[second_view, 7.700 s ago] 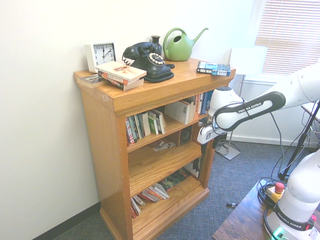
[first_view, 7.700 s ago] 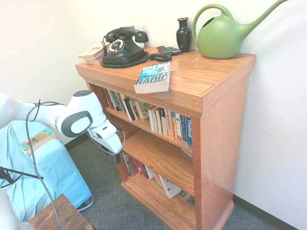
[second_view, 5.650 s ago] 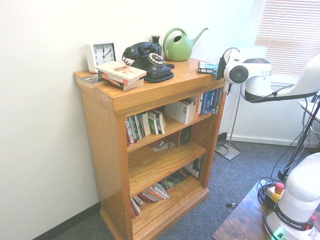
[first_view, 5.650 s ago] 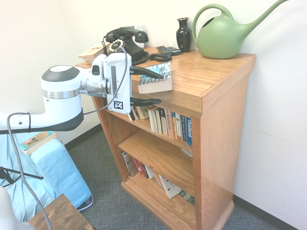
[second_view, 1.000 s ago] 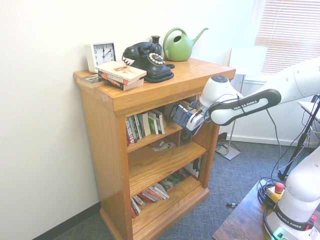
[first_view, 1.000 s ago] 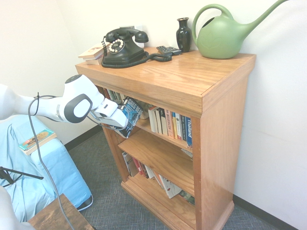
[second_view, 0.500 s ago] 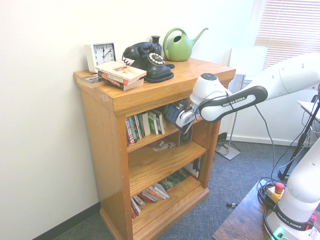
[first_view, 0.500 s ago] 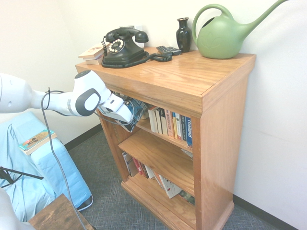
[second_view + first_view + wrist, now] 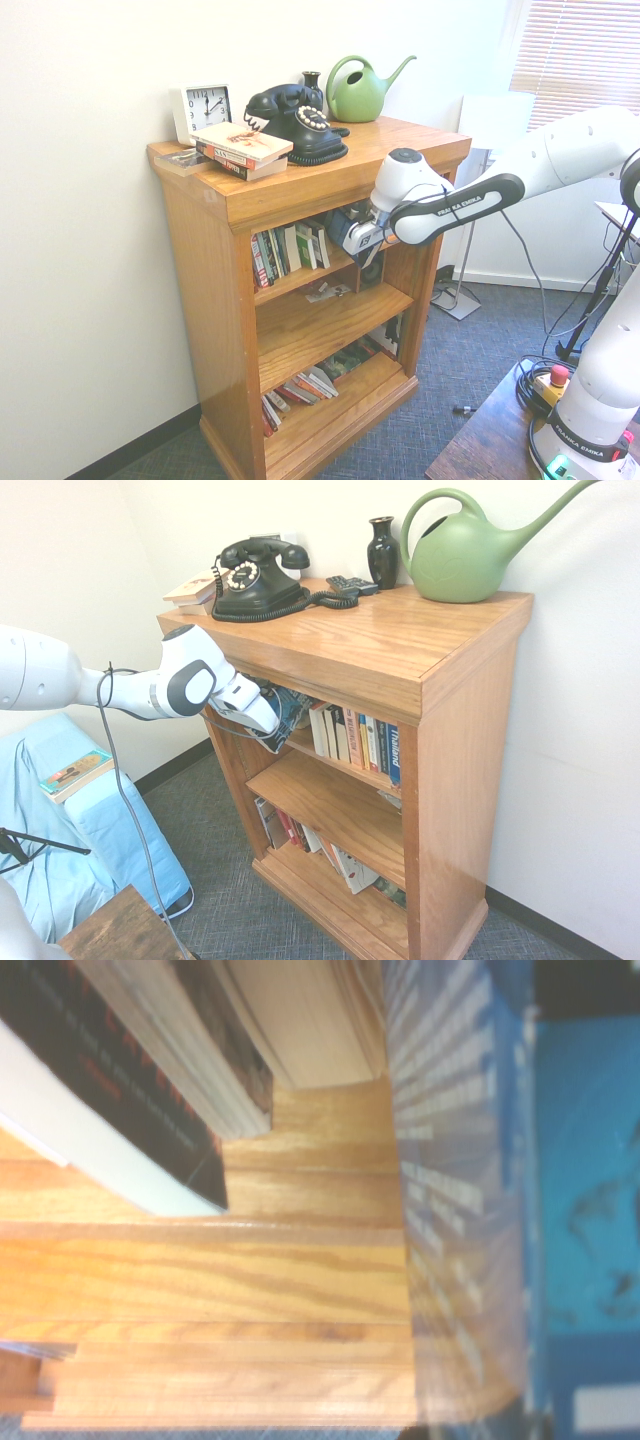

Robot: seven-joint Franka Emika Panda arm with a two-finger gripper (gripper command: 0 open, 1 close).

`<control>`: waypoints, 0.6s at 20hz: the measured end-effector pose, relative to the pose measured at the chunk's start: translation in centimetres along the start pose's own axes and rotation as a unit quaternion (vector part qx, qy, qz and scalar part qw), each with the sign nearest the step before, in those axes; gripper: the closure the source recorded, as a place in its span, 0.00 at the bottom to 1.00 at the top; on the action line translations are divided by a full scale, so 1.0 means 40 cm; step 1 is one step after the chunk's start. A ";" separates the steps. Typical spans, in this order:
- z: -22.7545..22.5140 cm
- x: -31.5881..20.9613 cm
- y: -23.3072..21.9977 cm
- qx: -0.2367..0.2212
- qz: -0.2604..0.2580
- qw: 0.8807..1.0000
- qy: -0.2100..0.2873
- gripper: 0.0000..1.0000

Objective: Put the book on the shelf

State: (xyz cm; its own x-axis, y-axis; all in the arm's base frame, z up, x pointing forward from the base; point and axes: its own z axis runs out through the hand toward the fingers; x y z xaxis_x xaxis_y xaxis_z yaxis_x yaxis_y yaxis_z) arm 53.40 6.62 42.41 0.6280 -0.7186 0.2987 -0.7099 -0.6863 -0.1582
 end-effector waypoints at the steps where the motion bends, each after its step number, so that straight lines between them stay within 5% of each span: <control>1: 0.010 0.003 -0.005 -0.002 -0.003 1.000 0.000 1.00; 12: 0.056 0.021 -0.006 -0.010 -0.015 1.000 0.007 1.00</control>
State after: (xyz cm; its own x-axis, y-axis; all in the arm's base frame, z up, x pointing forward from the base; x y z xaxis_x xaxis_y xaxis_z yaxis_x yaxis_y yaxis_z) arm 54.80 5.95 40.61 0.6451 -0.6953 0.3169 -0.6964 -0.7057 -0.1307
